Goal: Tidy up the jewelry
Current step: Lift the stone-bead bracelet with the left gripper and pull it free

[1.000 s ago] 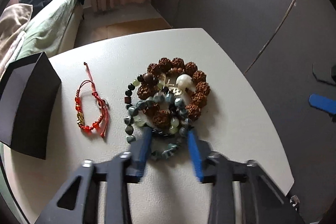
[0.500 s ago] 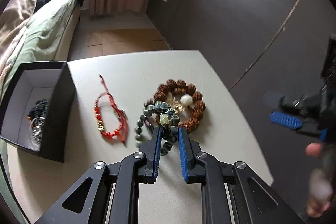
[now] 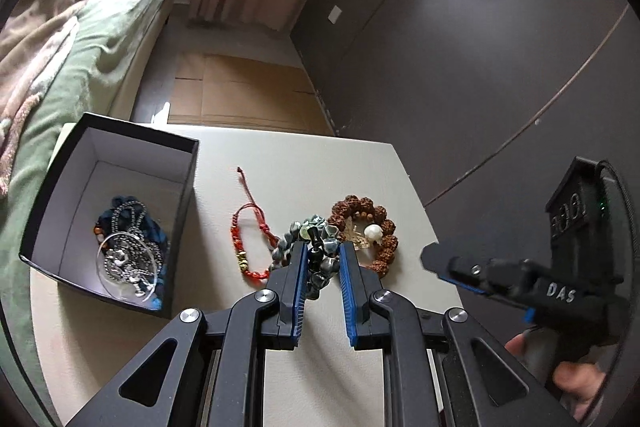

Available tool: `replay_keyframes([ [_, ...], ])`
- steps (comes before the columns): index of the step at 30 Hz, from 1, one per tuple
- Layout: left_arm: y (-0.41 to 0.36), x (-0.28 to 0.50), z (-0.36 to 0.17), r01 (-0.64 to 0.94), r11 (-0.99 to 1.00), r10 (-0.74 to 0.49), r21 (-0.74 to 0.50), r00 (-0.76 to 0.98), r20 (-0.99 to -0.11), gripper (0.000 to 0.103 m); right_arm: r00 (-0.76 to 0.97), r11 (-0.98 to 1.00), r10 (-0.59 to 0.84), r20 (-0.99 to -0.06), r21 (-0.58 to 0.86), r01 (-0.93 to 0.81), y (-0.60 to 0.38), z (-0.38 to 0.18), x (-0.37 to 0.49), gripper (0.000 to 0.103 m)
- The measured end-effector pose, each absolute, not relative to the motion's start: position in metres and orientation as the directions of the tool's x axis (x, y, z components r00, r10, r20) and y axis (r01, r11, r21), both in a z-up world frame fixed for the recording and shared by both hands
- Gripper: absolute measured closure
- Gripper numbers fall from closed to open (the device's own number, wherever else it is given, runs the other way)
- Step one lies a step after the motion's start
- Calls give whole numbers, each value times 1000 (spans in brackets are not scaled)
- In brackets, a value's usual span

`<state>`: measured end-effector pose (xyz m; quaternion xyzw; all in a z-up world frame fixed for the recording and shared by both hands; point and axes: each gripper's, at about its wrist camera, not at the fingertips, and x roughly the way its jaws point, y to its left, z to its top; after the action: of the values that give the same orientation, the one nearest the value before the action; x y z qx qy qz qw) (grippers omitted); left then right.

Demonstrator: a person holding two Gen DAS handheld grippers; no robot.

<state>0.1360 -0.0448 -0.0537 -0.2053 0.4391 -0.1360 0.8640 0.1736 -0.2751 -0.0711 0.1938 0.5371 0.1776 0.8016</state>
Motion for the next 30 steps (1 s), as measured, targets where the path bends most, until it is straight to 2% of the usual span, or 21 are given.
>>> replay_keyframes([
  [9, -43, 152, -90, 20, 853, -476, -521, 439, -762, 87, 350, 875, 470, -810, 480, -62, -266, -78, 181, 25],
  [14, -45, 155, -98, 18, 840, -501, -542, 410, -762, 87, 350, 878, 465, -814, 474, -63, -267, -79, 182, 25],
  [21, -47, 159, -109, -23, 867, -446, -497, 405, -798, 86, 338, 877, 472, -814, 475, -79, -262, -79, 181, 25],
  [26, -56, 161, -106, 7, 861, -469, -508, 399, -788, 85, 339, 878, 469, -815, 473, -79, -262, -79, 180, 25],
  [27, -56, 161, -106, 6, 864, -464, -504, 400, -790, 83, 341, 877, 470, -814, 474, -77, -263, -79, 180, 25],
  [30, -56, 161, -106, -10, 887, -414, -461, 420, -807, 68, 344, 875, 472, -811, 478, -72, -265, -79, 179, 25],
])
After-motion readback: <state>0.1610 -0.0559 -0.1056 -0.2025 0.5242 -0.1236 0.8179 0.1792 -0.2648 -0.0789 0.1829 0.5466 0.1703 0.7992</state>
